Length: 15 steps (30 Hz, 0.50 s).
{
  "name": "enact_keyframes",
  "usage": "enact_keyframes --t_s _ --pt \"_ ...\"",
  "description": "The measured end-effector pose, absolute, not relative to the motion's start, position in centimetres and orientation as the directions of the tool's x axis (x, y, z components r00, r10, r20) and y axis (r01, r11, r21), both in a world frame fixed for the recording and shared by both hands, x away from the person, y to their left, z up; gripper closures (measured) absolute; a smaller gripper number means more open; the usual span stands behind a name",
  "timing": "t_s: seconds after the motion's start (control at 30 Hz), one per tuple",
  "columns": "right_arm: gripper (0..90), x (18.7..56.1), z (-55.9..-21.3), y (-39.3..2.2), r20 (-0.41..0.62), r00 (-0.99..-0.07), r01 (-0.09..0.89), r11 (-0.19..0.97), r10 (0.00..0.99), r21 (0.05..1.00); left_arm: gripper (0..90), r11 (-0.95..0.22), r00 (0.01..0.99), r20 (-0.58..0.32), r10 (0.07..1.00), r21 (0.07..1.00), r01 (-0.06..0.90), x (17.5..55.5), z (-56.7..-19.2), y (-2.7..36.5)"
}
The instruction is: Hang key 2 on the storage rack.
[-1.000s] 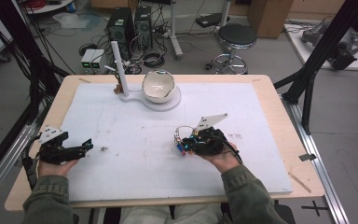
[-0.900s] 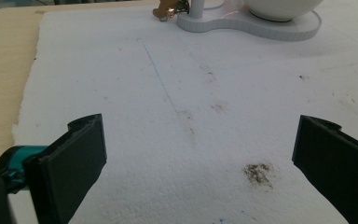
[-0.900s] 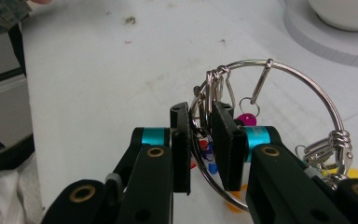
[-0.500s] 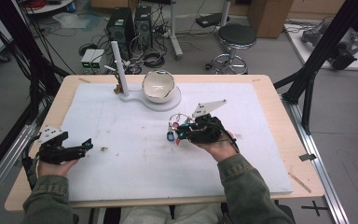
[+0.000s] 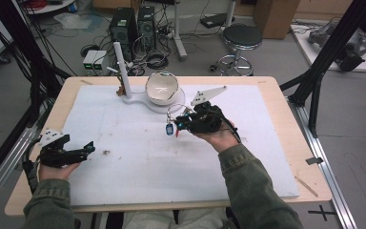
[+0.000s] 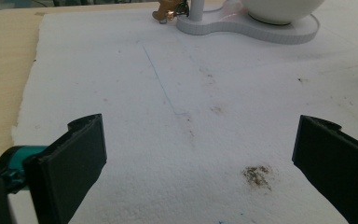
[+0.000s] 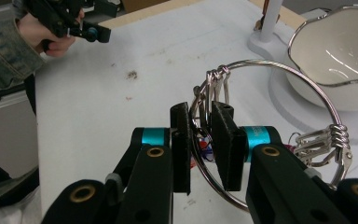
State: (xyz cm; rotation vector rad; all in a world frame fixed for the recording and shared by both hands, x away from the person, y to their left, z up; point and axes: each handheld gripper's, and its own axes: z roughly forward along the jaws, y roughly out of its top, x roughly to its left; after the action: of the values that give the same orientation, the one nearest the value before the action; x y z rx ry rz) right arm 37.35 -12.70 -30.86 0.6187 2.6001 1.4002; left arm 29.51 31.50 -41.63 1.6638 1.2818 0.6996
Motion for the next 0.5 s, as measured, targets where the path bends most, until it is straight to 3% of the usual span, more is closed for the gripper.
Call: enact_keyframes --t_s 0.5 --pt "78.3 38.9 -29.4 -10.1 0.078 -0.922 0.273 0.493 0.38 0.826 3.3 -0.056 0.303 -0.09 0.949 0.895 0.443 29.6 -41.6 31.6"
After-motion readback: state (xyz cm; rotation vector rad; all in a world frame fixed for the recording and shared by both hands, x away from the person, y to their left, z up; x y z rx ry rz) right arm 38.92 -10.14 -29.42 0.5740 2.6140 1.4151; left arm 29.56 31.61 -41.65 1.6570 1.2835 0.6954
